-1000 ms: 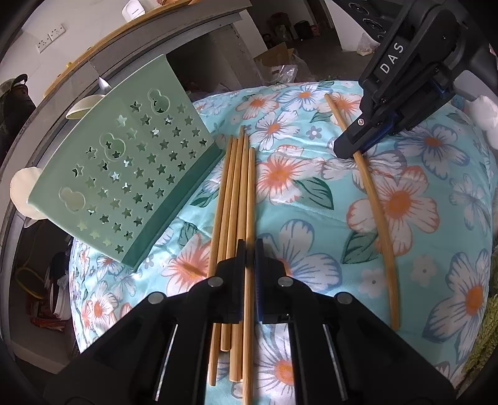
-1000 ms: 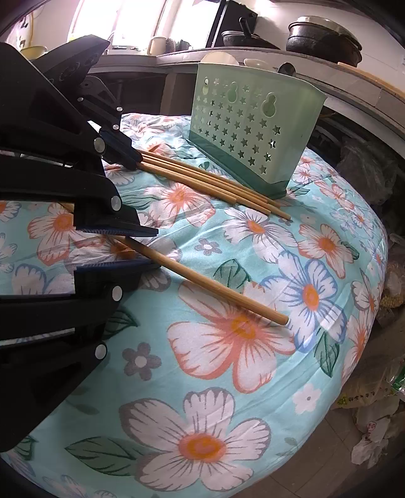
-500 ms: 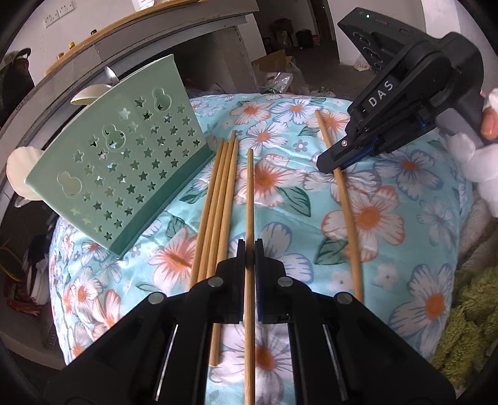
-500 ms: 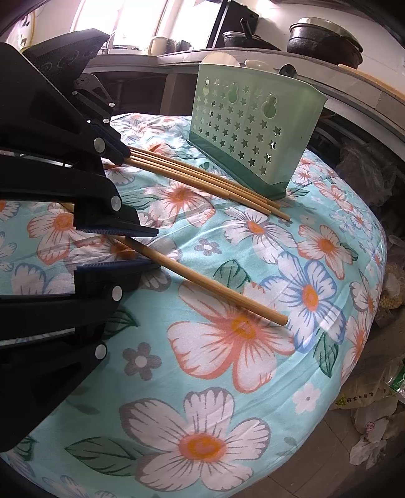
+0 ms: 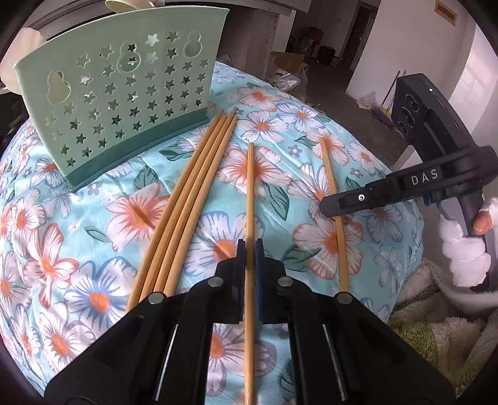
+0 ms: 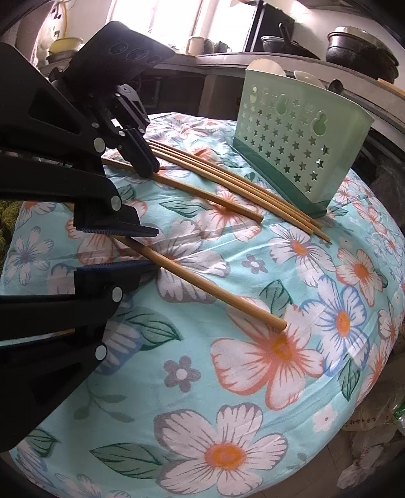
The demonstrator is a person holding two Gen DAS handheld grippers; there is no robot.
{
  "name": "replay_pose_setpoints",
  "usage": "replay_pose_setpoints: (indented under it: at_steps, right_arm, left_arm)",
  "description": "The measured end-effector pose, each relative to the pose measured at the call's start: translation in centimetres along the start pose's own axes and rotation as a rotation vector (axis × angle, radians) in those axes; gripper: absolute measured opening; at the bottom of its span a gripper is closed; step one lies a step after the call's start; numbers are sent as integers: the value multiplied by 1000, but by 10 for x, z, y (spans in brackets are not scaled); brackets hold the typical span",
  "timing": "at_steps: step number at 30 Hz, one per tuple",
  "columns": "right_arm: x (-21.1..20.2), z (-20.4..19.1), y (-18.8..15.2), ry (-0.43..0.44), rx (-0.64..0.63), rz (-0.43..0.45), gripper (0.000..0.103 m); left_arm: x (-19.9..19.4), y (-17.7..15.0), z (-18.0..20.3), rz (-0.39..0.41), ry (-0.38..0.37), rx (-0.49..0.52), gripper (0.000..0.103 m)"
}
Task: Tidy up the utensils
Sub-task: 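Grasp a second chopstick with the left gripper while the right gripper holds its chopstick, then lift both chopsticks upright above the green holder with both grippers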
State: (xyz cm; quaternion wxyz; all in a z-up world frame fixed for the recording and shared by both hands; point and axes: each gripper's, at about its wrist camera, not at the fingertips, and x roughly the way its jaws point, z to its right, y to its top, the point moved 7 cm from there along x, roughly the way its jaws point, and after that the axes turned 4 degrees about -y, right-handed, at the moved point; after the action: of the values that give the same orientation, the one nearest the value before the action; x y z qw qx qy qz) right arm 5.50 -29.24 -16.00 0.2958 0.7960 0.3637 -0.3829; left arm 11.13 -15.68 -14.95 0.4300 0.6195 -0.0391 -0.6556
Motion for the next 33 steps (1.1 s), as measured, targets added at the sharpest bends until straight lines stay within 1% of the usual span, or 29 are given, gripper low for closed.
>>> replay_pose_setpoints:
  at_steps: [4,6,7,8,11,13,17,22,24,27,30,33]
  right_arm:
    - [-1,-4,3,-11,-20,-8,18]
    - [-5,-4,7,7,-6,4,24]
    - [-8,-2,9,14,5,12,28]
    - [-11,0,13,16,16,22,30]
    - [-14,8,22,28,58,39,30]
    - [-13,15,30,37,94,42,30]
    - [-12,25,43,51,141,53,30]
    - [-5,28,55,62,176,60,30]
    - [-3,30,58,59,185,63,27]
    - [-2,34,61,60,204,63,21]
    - [1,37,61,51,222,66,12]
    - [1,39,62,56,236,74,11]
  left_arm:
    - [-3,9,-2,-1,-35,-33,6]
    - [-5,17,-3,6,-49,-40,13]
    - [-5,21,-4,7,-59,-48,19]
    - [-4,26,-4,6,-71,-56,20]
    - [2,38,-7,-9,-102,-77,20]
    - [7,45,-8,-22,-110,-75,20]
    - [26,57,-11,-61,-94,-68,20]
    - [50,68,-9,-113,-103,-67,20]
    - [58,70,-8,-132,-100,-65,20]
    - [66,73,-6,-142,-84,-52,19]
    - [71,77,-5,-147,-64,-49,16]
    - [73,79,-7,-147,-54,-64,12]
